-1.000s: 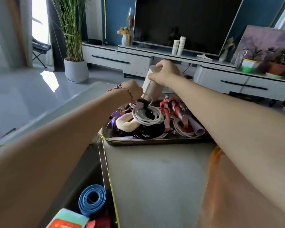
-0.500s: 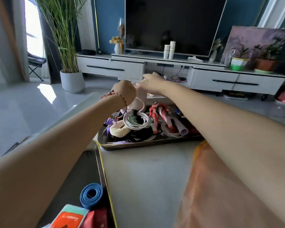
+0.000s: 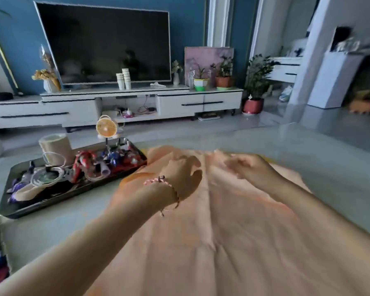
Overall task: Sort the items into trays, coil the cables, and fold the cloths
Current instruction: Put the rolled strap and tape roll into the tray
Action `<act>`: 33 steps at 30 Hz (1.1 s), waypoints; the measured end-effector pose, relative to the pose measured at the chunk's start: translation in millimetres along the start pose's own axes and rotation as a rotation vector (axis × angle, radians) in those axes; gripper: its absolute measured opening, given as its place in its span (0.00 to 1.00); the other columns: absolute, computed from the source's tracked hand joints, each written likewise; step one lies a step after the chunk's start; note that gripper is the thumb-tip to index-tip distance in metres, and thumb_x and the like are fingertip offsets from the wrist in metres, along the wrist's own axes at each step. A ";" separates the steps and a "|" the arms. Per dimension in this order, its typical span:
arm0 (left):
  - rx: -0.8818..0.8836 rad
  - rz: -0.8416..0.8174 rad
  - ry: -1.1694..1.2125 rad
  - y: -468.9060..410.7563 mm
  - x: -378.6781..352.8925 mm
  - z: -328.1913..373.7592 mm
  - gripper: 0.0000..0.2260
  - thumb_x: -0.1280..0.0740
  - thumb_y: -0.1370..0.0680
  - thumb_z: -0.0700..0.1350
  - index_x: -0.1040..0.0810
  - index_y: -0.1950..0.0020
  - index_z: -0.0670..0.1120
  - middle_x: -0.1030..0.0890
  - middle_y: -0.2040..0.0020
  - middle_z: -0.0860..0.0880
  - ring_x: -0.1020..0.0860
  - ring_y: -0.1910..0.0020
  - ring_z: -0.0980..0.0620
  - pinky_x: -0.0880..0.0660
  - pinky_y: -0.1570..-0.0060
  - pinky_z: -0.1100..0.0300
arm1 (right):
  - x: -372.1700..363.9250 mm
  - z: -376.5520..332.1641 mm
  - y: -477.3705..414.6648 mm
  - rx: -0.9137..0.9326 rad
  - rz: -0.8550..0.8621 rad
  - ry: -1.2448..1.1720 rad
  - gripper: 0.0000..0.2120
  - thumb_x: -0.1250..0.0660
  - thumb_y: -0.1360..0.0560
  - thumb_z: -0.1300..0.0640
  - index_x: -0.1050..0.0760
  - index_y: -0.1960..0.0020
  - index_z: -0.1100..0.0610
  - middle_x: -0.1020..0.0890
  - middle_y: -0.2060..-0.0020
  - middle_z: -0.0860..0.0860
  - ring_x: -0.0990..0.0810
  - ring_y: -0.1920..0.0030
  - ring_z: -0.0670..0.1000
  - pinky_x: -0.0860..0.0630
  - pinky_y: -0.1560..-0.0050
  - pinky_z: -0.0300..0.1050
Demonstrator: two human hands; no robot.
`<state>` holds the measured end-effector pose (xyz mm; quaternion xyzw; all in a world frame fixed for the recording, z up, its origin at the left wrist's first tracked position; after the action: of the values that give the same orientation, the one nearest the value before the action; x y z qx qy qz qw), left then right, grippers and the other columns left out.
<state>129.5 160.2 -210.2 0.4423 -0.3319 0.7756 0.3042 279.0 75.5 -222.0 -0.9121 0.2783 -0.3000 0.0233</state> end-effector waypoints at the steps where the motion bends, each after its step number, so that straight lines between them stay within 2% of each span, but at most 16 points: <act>1: -0.024 -0.033 -0.015 2.4 -14.7 17.1 0.14 0.41 0.21 0.47 0.27 0.36 0.48 0.27 0.36 0.47 0.30 0.36 0.47 0.34 0.38 0.58 | 30.2 24.2 17.8 -0.050 0.102 -0.018 0.12 0.37 0.22 0.62 0.24 0.54 0.73 0.26 0.61 0.55 0.31 0.63 0.47 0.34 0.61 0.41; 3: -0.061 -0.102 -0.048 0.0 -44.0 60.5 0.15 0.41 0.20 0.48 0.29 0.35 0.48 0.29 0.34 0.47 0.32 0.35 0.47 0.37 0.37 0.59 | 105.8 71.6 62.4 -0.141 0.411 -0.061 0.05 0.36 0.24 0.67 0.23 0.53 0.69 0.22 0.58 0.59 0.27 0.63 0.49 0.32 0.61 0.37; 5: -0.082 -0.153 -0.087 -7.7 -64.0 98.5 0.15 0.42 0.20 0.48 0.30 0.34 0.48 0.29 0.33 0.46 0.34 0.33 0.47 0.37 0.35 0.57 | 168.2 107.1 103.7 -0.191 0.705 0.015 0.05 0.35 0.27 0.69 0.22 0.53 0.66 0.20 0.56 0.60 0.24 0.59 0.53 0.30 0.58 0.36; 7: -0.108 -0.183 -0.107 -16.8 -81.9 141.6 0.15 0.42 0.20 0.49 0.30 0.34 0.48 0.29 0.33 0.46 0.34 0.33 0.46 0.36 0.35 0.55 | 220.0 129.8 137.5 -0.201 0.901 0.192 0.08 0.35 0.30 0.70 0.22 0.53 0.67 0.20 0.55 0.63 0.22 0.53 0.61 0.28 0.50 0.47; 9: -0.144 -0.202 -0.096 -23.8 -97.6 177.1 0.16 0.42 0.20 0.48 0.30 0.34 0.47 0.29 0.34 0.45 0.33 0.33 0.46 0.35 0.35 0.53 | 256.2 139.5 163.2 -0.160 1.103 0.284 0.10 0.36 0.33 0.70 0.22 0.52 0.68 0.20 0.55 0.65 0.24 0.50 0.65 0.32 0.44 0.53; 11: -0.175 -0.247 -0.088 -26.9 -121.3 215.5 0.16 0.42 0.20 0.48 0.30 0.34 0.47 0.29 0.34 0.44 0.33 0.34 0.45 0.35 0.36 0.53 | 286.6 151.6 185.0 -0.180 1.247 0.361 0.14 0.35 0.34 0.68 0.23 0.49 0.67 0.22 0.50 0.65 0.28 0.43 0.64 0.38 0.41 0.51; 12: -0.191 -0.270 -0.088 -27.7 -131.9 230.6 0.16 0.42 0.20 0.48 0.30 0.34 0.46 0.29 0.34 0.44 0.33 0.34 0.45 0.35 0.36 0.53 | 296.3 160.5 186.2 -0.207 1.244 0.390 0.17 0.33 0.33 0.67 0.25 0.45 0.66 0.24 0.46 0.64 0.31 0.39 0.64 0.40 0.40 0.50; 14: -0.230 -0.304 -0.091 -30.3 -154.5 265.5 0.16 0.41 0.21 0.48 0.29 0.34 0.46 0.28 0.35 0.44 0.32 0.34 0.44 0.34 0.36 0.53 | 312.1 187.4 180.2 -0.278 1.120 0.380 0.25 0.31 0.31 0.65 0.31 0.35 0.64 0.29 0.38 0.64 0.36 0.33 0.62 0.40 0.37 0.52; 17: -0.265 -0.337 -0.073 -30.6 -175.4 294.2 0.16 0.41 0.20 0.48 0.29 0.34 0.45 0.28 0.35 0.43 0.31 0.35 0.44 0.34 0.35 0.53 | 312.6 219.3 166.6 -0.340 1.019 0.061 0.35 0.31 0.29 0.62 0.43 0.27 0.62 0.34 0.35 0.64 0.41 0.31 0.58 0.35 0.35 0.49; 19: -0.272 -0.362 -0.063 -28.5 -184.7 302.1 0.16 0.41 0.20 0.48 0.29 0.34 0.45 0.29 0.35 0.42 0.31 0.34 0.44 0.35 0.35 0.54 | 315.4 230.4 160.9 -0.364 1.024 -0.069 0.33 0.32 0.27 0.60 0.42 0.27 0.58 0.34 0.35 0.63 0.39 0.31 0.56 0.32 0.36 0.50; 22: -0.267 -0.369 -0.012 -25.7 -193.3 303.9 0.15 0.41 0.20 0.47 0.28 0.35 0.44 0.28 0.36 0.43 0.31 0.35 0.45 0.35 0.36 0.57 | 319.6 242.6 148.4 -0.413 0.936 -0.081 0.25 0.35 0.24 0.56 0.35 0.29 0.56 0.35 0.33 0.60 0.30 0.35 0.56 0.31 0.35 0.51; 25: -0.210 -0.333 0.119 -24.6 -190.2 299.2 0.13 0.40 0.20 0.45 0.26 0.37 0.43 0.25 0.37 0.44 0.28 0.37 0.46 0.34 0.42 0.63 | 317.7 241.4 143.5 -0.457 0.907 -0.025 0.20 0.39 0.22 0.56 0.32 0.32 0.59 0.26 0.36 0.58 0.27 0.37 0.58 0.32 0.38 0.48; 27: -0.096 -0.312 0.319 -25.2 -185.1 292.1 0.12 0.40 0.20 0.44 0.24 0.41 0.41 0.23 0.40 0.43 0.26 0.39 0.44 0.33 0.42 0.61 | 314.1 223.5 144.4 -0.395 0.958 -0.029 0.16 0.40 0.22 0.58 0.27 0.35 0.60 0.22 0.40 0.57 0.25 0.39 0.58 0.31 0.38 0.48; 29: 0.110 -0.301 0.601 -21.8 -181.7 278.0 0.12 0.41 0.19 0.47 0.24 0.43 0.41 0.23 0.41 0.40 0.26 0.41 0.42 0.31 0.40 0.54 | 304.2 200.6 144.3 -0.308 0.974 -0.084 0.13 0.39 0.23 0.62 0.23 0.40 0.59 0.20 0.43 0.55 0.23 0.43 0.55 0.29 0.38 0.47; 31: 0.380 -0.305 0.933 -12.4 -183.8 262.9 0.13 0.41 0.20 0.53 0.29 0.45 0.45 0.25 0.44 0.41 0.25 0.45 0.43 0.29 0.41 0.50 | 287.8 177.6 140.7 -0.220 0.898 -0.259 0.11 0.38 0.24 0.66 0.20 0.47 0.57 0.19 0.52 0.51 0.21 0.49 0.52 0.24 0.44 0.46; 33: 0.575 -0.317 1.140 1.7 -184.6 246.4 0.18 0.40 0.22 0.58 0.32 0.43 0.45 0.26 0.44 0.42 0.25 0.46 0.43 0.27 0.44 0.48 | 260.9 153.7 136.6 -0.183 0.738 -0.476 0.12 0.38 0.25 0.68 0.21 0.53 0.54 0.20 0.56 0.48 0.20 0.50 0.53 0.22 0.49 0.43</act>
<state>325.8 -66.8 -278.9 0.0694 0.1711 0.8919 0.4128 471.2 -195.0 -237.1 -0.7937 0.5974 -0.0276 0.1114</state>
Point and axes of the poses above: each hand's wrist, its own y-axis away from the middle knuckle, its own x-axis out of the back of the hand, z = x × y, the point moved 7 cm from there along -y, towards the middle knuckle
